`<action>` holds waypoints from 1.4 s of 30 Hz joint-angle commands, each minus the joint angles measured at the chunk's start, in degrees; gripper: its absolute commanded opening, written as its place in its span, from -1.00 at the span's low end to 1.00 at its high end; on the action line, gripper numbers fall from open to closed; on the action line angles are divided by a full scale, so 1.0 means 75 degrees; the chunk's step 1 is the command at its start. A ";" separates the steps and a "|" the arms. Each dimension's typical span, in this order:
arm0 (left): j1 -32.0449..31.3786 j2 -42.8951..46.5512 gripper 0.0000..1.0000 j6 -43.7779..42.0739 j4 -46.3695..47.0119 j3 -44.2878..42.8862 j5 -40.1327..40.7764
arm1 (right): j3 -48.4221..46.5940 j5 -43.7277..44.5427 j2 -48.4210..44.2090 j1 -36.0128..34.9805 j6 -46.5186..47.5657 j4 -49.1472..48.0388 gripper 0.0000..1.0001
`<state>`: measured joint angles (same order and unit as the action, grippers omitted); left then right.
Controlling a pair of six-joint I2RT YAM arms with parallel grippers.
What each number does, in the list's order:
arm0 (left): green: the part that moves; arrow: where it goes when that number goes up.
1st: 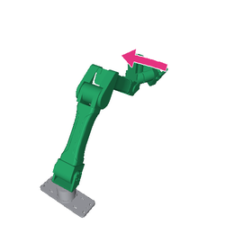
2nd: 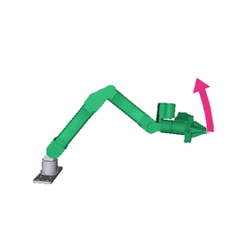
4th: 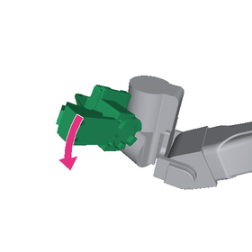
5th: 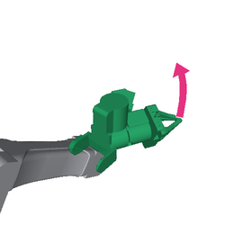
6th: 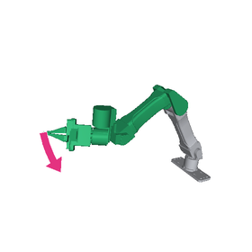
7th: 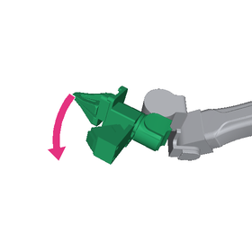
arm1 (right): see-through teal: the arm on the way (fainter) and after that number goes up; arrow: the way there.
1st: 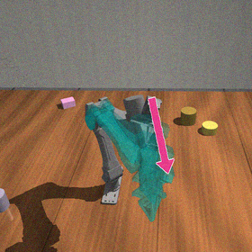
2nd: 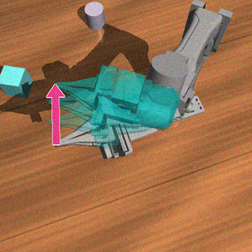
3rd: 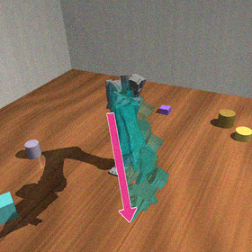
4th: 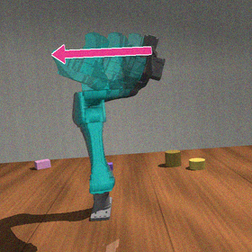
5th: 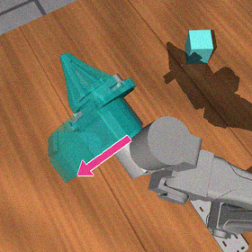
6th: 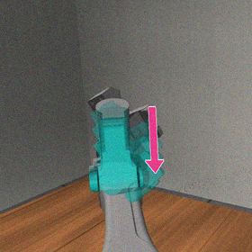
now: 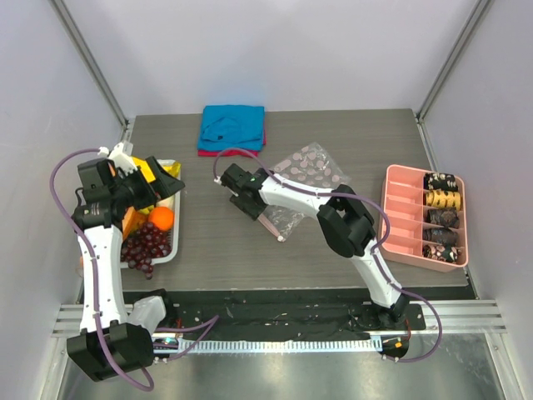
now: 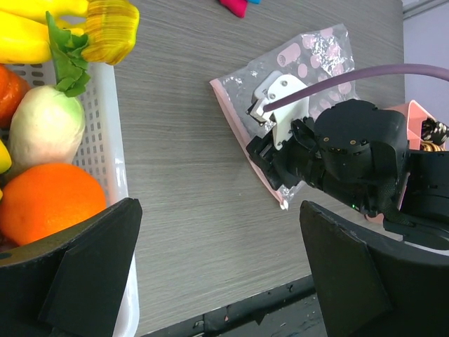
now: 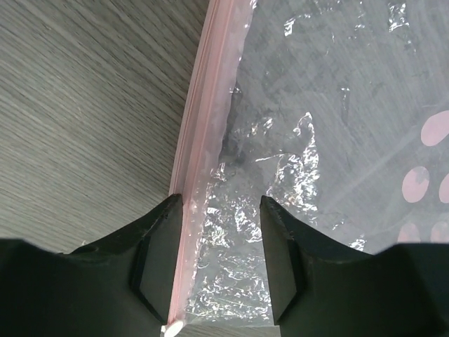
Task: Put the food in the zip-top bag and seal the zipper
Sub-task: Pick up the zipper food storage bag at the center of the board.
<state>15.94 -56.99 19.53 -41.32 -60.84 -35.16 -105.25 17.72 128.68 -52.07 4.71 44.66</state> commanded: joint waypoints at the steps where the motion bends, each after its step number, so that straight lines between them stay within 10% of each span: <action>1: 0.0089 0.0169 1.00 0.0115 0.0470 0.0061 -0.0222 | -0.0427 -0.0124 0.0033 -0.0088 -0.0171 -0.0002 0.11; 15: 0.0124 0.0169 1.00 0.0103 0.0505 0.0096 -0.0269 | -0.0462 0.0099 0.0280 -0.0100 -0.0148 0.0080 -0.16; 21: 0.0136 0.0239 1.00 0.0103 0.0505 0.0155 -0.0281 | -0.0544 0.0041 0.0198 -0.0100 -0.0171 0.0150 -0.98; 26: 0.0124 0.0228 1.00 0.0162 0.0541 0.0190 -0.0363 | -0.0615 -0.0241 -0.0469 -0.0077 -0.0089 0.0279 -0.98; 42: -0.0822 -0.0592 0.84 0.0828 0.1477 -0.0325 -0.1184 | -0.0100 -0.6390 -0.2684 0.2887 -0.0863 0.0303 -0.98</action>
<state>14.66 -60.01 22.98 -36.16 -59.94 -42.17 -106.91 -13.74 112.22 -33.89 0.08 46.96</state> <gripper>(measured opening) 0.927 0.021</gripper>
